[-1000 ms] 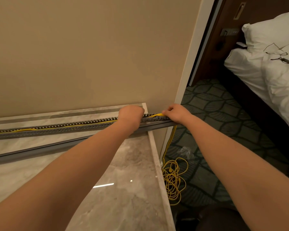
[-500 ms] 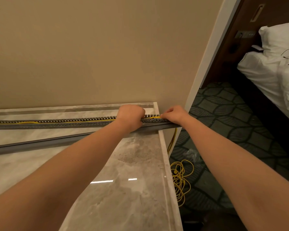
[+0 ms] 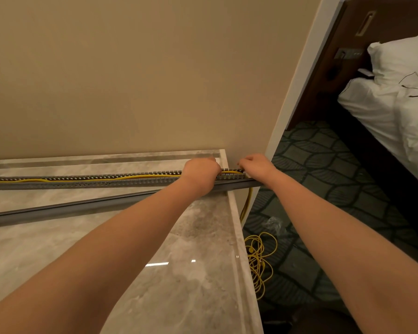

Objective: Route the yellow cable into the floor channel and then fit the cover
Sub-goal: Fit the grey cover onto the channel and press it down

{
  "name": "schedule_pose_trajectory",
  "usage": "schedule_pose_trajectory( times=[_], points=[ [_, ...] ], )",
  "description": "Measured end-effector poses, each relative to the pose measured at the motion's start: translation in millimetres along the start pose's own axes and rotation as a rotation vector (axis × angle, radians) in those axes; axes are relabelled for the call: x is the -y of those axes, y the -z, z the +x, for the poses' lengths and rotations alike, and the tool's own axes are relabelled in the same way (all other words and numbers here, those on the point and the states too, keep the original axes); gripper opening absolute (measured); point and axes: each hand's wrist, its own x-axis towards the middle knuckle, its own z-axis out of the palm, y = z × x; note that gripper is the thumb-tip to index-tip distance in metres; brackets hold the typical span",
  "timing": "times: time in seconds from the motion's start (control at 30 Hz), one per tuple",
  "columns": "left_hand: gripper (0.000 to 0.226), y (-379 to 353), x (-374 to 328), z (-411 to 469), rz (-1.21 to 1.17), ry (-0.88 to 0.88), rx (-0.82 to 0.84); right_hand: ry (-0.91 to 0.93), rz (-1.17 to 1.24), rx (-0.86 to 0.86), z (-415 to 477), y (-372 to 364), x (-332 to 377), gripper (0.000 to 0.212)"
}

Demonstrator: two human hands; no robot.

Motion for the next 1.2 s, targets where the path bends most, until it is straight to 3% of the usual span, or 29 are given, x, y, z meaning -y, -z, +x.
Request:
schedule_pose_trajectory(
  times=[0.27,0.47,0.63,0.73,0.83,1.03,1.2],
  points=[
    [0.036,-7,2,-18,-0.153,0.011,-0.075,0.034,-0.127,-0.158,-21,0,-20,0.028],
    [0.041,-23,4,-36,-0.296,-0.058,-0.201,0.106,-0.277,-0.134,-39,-6,-28,0.044],
    [0.038,-28,8,-46,-0.162,-0.107,-0.243,0.242,-0.351,-0.141,-48,-9,-23,0.024],
    [0.026,-25,13,-48,-0.139,-0.029,-0.263,0.311,-0.377,-0.125,-50,-8,-14,0.011],
    [0.024,-24,20,-50,-0.275,0.071,-0.212,0.340,-0.345,-0.155,-48,-8,-5,0.018],
    [0.032,-12,34,-37,-0.368,0.090,-0.144,0.493,-0.358,-0.147,-43,0,3,0.037],
    [0.050,-3,40,-26,-0.341,0.032,-0.148,0.603,-0.613,-0.225,-32,17,12,0.037]
  ],
)
